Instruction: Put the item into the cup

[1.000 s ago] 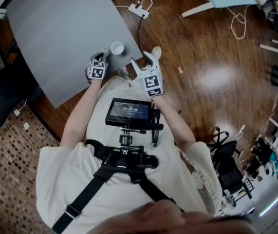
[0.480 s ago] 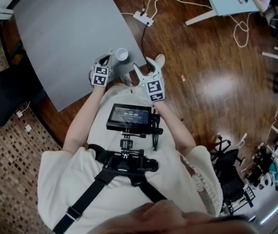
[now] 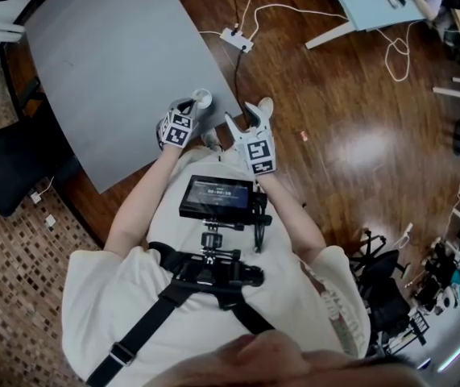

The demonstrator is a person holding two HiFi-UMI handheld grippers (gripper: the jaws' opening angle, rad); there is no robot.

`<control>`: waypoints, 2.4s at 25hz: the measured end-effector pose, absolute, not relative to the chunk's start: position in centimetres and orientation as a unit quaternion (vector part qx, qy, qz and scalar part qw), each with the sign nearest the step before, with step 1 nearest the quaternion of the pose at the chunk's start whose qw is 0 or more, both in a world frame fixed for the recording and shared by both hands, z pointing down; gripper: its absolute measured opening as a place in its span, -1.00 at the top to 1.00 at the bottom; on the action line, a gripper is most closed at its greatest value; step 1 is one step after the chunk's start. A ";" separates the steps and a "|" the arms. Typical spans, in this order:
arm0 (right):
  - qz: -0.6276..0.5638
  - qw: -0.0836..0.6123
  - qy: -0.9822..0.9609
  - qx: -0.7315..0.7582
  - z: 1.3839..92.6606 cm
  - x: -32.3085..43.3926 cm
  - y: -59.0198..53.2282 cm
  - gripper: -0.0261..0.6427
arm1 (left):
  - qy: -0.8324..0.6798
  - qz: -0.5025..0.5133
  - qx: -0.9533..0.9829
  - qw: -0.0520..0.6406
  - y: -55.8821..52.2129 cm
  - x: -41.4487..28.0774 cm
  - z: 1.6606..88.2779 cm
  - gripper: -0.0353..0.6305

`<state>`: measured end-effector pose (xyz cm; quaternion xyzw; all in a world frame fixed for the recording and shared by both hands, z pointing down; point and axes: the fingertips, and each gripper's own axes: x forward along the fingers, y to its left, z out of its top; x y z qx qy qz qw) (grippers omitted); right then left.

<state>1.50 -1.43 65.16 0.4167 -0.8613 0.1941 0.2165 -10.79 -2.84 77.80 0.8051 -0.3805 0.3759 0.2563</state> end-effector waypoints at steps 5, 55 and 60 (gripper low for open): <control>0.192 0.219 -0.862 0.416 65.5 1.4 -1.3 0.20 | -0.367 0.391 0.803 0.259 -2.6 -10.7 78.7 0.88; 0.206 0.215 -0.851 0.432 66.8 2.2 -0.2 0.20 | -0.349 0.481 0.762 0.259 -2.7 -13.0 83.8 0.88; 0.214 0.214 -0.850 0.432 67.0 2.1 0.0 0.20 | -0.341 0.494 0.755 0.263 -2.2 -13.0 83.9 0.88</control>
